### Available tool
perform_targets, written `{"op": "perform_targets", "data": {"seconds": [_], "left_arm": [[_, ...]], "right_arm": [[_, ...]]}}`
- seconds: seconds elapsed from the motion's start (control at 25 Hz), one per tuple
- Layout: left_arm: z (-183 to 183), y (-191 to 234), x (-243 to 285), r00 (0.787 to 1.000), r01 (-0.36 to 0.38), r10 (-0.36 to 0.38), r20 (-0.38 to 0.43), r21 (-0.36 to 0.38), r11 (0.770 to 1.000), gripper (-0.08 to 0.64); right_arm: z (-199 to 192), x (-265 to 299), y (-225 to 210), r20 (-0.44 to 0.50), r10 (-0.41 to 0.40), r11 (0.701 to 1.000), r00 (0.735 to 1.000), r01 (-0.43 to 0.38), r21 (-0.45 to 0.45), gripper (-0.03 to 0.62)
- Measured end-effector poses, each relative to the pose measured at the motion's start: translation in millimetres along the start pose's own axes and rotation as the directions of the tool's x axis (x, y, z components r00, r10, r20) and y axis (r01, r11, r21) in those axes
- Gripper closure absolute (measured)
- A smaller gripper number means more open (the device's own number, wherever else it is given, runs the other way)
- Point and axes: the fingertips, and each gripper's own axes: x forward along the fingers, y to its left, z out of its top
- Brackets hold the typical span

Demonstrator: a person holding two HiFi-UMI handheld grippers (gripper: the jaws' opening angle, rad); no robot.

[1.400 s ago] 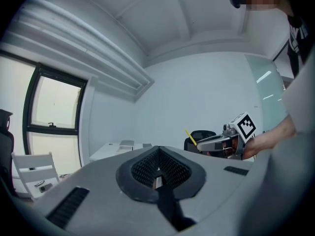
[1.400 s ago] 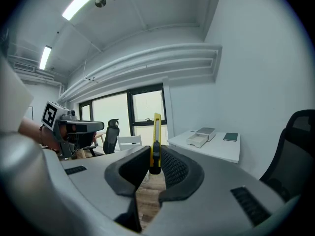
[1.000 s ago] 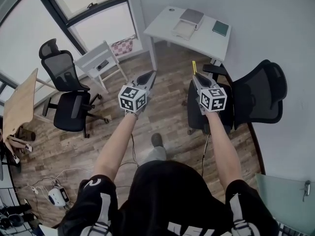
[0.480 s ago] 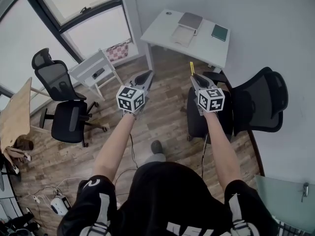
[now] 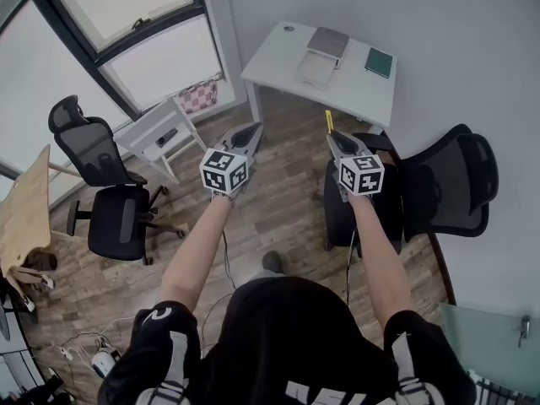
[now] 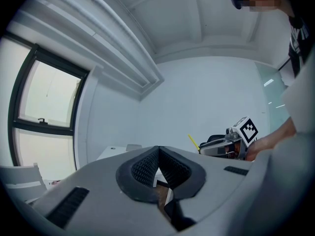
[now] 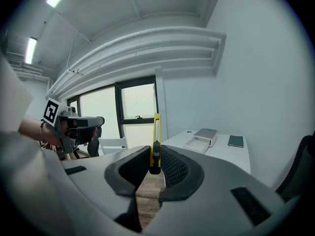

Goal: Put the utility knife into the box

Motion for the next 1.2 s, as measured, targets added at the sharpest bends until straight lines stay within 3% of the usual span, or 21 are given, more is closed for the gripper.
{"op": "perform_targets", "data": {"seconds": [0.68, 1.2], "left_arm": [[-12.5, 46.3, 49.4, 0.998, 0.063, -0.063, -0.022, -0.014, 0.998, 0.534], [-9.4, 105.1, 145.9, 0.997, 0.069, -0.070, -0.041, -0.020, 0.997, 0.534]], "right_arm": [[-12.6, 61.4, -24.7, -0.014, -0.055, 0.997, 0.998, 0.055, 0.056, 0.512], [2.0, 146.3, -94.9, -0.025, -0.056, 0.995, 0.998, 0.058, 0.081, 0.512]]}}
